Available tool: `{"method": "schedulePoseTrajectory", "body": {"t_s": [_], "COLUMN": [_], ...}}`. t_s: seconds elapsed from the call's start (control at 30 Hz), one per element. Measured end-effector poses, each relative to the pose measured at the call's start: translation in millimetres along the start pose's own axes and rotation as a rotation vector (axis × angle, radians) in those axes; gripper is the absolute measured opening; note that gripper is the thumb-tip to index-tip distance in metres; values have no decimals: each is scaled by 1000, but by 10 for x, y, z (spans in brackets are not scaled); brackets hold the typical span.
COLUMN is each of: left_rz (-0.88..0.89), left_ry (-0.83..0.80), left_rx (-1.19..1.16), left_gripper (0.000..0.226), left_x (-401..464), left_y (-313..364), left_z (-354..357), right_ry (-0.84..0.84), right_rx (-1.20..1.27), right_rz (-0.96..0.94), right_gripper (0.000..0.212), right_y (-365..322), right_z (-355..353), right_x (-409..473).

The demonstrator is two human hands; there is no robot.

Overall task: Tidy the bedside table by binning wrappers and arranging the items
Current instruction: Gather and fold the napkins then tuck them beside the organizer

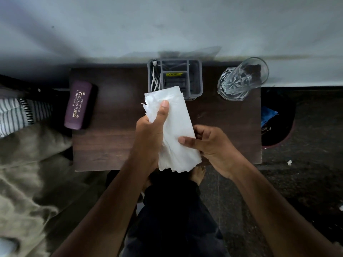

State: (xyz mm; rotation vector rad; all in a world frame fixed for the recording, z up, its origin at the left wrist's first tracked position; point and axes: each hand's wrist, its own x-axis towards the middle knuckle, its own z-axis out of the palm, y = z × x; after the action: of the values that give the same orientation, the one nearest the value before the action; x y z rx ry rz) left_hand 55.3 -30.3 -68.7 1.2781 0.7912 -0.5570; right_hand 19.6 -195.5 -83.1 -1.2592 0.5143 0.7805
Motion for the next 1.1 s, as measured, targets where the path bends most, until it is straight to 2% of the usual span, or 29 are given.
{"method": "schedulePoseTrajectory", "body": {"t_s": [0.1, 0.2, 0.3, 0.37, 0.5, 0.57, 0.67, 0.77, 0.87, 0.93, 1.03, 1.1], "left_rz": [-46, -80, -118, -138, 75, 133, 218, 379, 564, 651, 496, 384], "left_ry": [-19, -65, -173, -291, -249, -290, -357, -241, 51, 118, 8, -47], "left_rx": [15, 27, -56, -65, 197, 320, 519, 727, 643, 601, 456, 403], "left_gripper": [48, 49, 48, 47, 26, 25, 24, 29, 35, 32, 27, 31], "left_x": [26, 26, -13, -39, -27, -26, 6, 79, 92, 63, 46, 79], "left_y": [46, 69, 74, 88, 163, 238, 402, 490, 518, 500, 445, 414], "left_z": [-17, 6, 3, -29, -53, -27, 70, 245, 346, 374, 468, 538], "right_ry": [-60, -138, -46, 24, 12, -38, -35, 113, 355, 516, 664, 695], "right_rx": [67, 21, -6, 36, -57, -97, -100, -80, -42, 91, 259, 258], "right_rz": [41, 127, 101, 45, -15, -16, -111, -226, -279, -300, -325, -378], "right_gripper": [38, 38, 24, 25, 34, 43, 43, 40, 38, 37, 61, 54], "right_y": [-17, -55, -93, -125, -203, -228, -274, -330, -410, -464, -590, -654], "right_z": [-1, 26, 8, -39, -139, -177, -188, -161, -149, -176, -185, -162], "right_x": [-5, -22, -3, 11, 22, 31, 62, 99, 161, 224, 328, 417]}}
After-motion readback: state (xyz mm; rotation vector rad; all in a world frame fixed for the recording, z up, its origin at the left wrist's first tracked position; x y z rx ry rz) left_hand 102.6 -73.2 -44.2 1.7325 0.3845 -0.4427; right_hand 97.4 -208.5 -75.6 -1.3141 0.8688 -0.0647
